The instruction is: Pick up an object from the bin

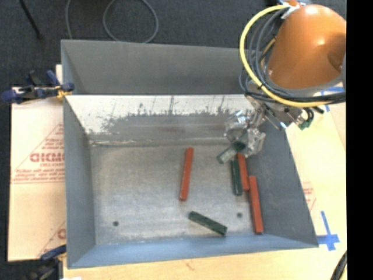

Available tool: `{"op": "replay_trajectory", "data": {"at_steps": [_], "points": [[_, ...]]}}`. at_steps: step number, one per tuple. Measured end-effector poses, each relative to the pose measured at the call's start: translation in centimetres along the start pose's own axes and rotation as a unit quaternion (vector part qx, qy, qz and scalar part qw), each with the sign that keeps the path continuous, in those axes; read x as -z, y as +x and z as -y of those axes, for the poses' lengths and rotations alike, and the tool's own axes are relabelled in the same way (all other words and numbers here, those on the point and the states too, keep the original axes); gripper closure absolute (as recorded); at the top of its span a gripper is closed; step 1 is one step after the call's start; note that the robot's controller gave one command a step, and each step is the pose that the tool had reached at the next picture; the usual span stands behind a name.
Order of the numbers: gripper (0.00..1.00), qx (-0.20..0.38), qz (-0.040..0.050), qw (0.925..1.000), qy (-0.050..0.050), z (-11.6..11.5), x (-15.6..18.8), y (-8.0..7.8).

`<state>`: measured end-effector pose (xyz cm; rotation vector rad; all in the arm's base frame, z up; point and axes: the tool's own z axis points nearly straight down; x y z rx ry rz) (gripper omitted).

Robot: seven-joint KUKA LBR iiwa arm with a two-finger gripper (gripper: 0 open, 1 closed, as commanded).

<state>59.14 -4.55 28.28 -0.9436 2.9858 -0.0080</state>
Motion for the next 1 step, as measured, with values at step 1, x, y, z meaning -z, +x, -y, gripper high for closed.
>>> {"op": "replay_trajectory", "data": {"at_steps": [1], "points": [[1.0,0.159,-0.0009,0.9873,-0.002,2.47,2.78,1.4]]}}
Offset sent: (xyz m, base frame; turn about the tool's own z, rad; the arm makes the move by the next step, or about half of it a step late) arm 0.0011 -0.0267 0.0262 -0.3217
